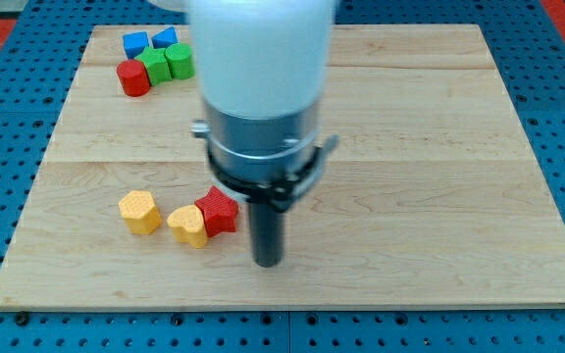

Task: Push the red star below the green circle

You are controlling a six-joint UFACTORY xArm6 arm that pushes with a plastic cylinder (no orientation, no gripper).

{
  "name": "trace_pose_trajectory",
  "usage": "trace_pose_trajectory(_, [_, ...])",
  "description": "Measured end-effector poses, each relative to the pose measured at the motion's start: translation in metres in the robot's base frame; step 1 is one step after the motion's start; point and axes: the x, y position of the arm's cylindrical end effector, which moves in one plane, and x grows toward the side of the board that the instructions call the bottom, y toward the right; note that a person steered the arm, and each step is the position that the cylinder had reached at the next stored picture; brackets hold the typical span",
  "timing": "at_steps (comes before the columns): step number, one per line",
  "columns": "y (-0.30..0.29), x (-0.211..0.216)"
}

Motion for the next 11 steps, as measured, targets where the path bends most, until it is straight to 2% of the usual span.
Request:
trace_pose_trajectory(1, [-0.046, -0.018])
trace_pose_trajectory(3, [-0.09, -0.094])
trace_pose_trajectory(5, [0.015, -0.069])
trace_pose_trajectory(6, [0.044, -0.09])
trace_pose_trajectory(7, [0.043, -0.135])
trace_pose_trajectory(8, [-0.054, -0.187])
trace_pose_trajectory(9, [-0.109, -0.231])
trace_pose_trajectory(10, [-0.089, -0.207])
trace_pose_trajectory(11, [-0.057, -0.135])
